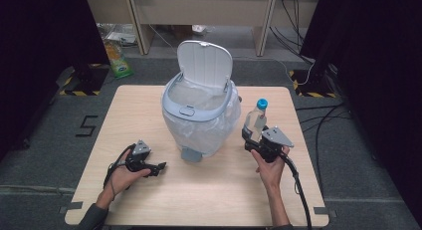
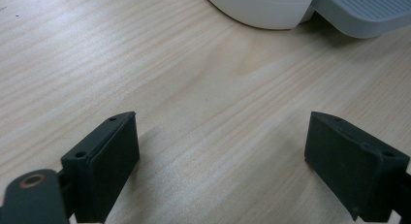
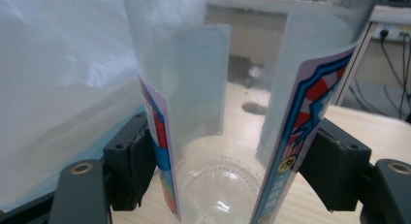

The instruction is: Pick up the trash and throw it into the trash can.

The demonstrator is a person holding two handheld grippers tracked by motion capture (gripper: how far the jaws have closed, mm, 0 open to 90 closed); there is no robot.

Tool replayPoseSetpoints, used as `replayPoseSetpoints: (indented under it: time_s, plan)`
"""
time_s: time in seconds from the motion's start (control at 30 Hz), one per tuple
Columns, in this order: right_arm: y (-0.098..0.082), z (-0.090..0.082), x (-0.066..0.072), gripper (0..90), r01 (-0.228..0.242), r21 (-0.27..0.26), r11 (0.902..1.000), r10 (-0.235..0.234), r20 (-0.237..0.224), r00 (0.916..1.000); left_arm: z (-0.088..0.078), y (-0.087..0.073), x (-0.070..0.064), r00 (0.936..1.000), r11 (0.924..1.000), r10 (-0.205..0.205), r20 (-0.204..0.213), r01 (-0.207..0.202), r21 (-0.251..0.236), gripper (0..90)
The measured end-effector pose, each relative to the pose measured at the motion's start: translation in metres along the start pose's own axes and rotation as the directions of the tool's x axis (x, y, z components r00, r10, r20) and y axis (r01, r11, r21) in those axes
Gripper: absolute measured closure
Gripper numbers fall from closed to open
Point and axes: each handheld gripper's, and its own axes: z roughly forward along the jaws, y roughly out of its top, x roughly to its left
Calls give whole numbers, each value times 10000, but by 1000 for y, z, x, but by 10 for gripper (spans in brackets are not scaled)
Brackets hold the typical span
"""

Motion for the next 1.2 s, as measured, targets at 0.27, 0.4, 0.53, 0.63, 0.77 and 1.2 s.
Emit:
replayPoseSetpoints:
  time_s: [0.27, 0.4, 0.53, 0.63, 0.77, 1.2]
  plan:
    - [16, -10, 7, 280, 319, 19, 9995, -319, -84, 9995, 0, 0, 0, 10000, 10000, -4, 0, 4, -1, 115]
    - [21, -14, 9, 279, 307, 60, 9995, -307, -88, 9995, 0, 0, 0, 10000, 10000, -1, -1, 1, 1, 114]
    - [29, -21, 9, 280, 358, 3, 9994, -358, -105, 9993, 0, 0, 0, 10000, 10000, 0, -4, 0, 2, 114]
    - [36, -27, 9, 280, 294, -51, 9996, -294, -103, 9995, 0, 0, 0, 10000, 10000, 0, -6, 0, 1, 114]
    - [47, -32, 9, 280, 362, 3, 9993, -362, -63, 9993, 0, 0, 0, 10000, 10000, 24, -17, -24, 23, 114]
    - [97, -49, 14, 280, 477, -285, 9985, -489, -426, 9979, 0, 0, 0, 10000, 10000, 22, -17, -22, 21, 114]
